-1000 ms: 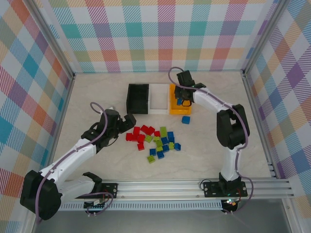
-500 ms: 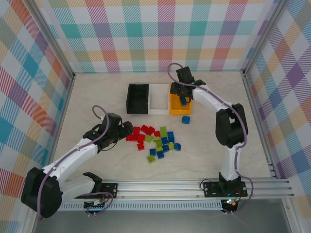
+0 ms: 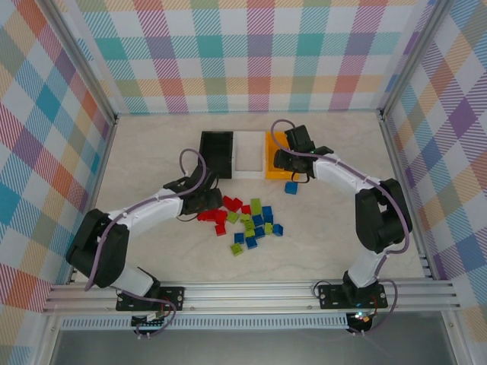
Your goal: Sort the legos into containers by color
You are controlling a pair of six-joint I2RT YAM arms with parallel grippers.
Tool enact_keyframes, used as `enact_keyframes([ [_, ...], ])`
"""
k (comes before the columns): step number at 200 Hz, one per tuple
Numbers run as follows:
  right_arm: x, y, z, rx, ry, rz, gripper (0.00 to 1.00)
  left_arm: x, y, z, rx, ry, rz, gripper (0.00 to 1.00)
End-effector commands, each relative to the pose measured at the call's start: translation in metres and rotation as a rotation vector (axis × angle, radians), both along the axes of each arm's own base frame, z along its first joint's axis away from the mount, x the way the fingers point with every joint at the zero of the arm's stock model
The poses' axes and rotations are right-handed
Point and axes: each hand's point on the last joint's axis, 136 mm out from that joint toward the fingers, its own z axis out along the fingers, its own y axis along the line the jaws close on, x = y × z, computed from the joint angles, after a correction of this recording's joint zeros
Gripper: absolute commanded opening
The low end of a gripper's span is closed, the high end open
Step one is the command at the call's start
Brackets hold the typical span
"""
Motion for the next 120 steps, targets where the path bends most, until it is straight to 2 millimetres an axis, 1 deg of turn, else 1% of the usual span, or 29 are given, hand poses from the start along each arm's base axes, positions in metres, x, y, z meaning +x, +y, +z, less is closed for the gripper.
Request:
enact_keyframes([
  [1, -0.001, 0.002, 0.02, 0.035, -0.053, -0.005, 0.54, 0.001, 0.004, -0.008, 0.134, 0.035, -0.06, 0.7],
  [23, -0.002, 0.0, 0.02, 0.028, -0.057, -0.008, 0.54, 0.004, 0.002, -0.022, 0.206, 0.086, -0.081, 0.64],
  [42, -0.003, -0.001, 0.021, 0.028, -0.059, -0.011, 0.54, 0.005, 0.002, -0.025, 0.241, 0.09, -0.076, 0.61],
  [83, -0.003, -0.001, 0.019, 0.029, -0.06, -0.017, 0.54, 0.003, -0.001, -0.032, 0.263, 0.104, -0.092, 0.59],
  [100, -0.002, -0.001, 0.019, 0.031, -0.059, -0.016, 0.53, 0.003, 0.0, -0.036, 0.271, 0.106, -0.088, 0.54],
  [120, -0.003, -0.001, 0.018, 0.029, -0.057, -0.016, 0.53, 0.004, -0.001, -0.04, 0.27, 0.104, -0.086, 0.46],
])
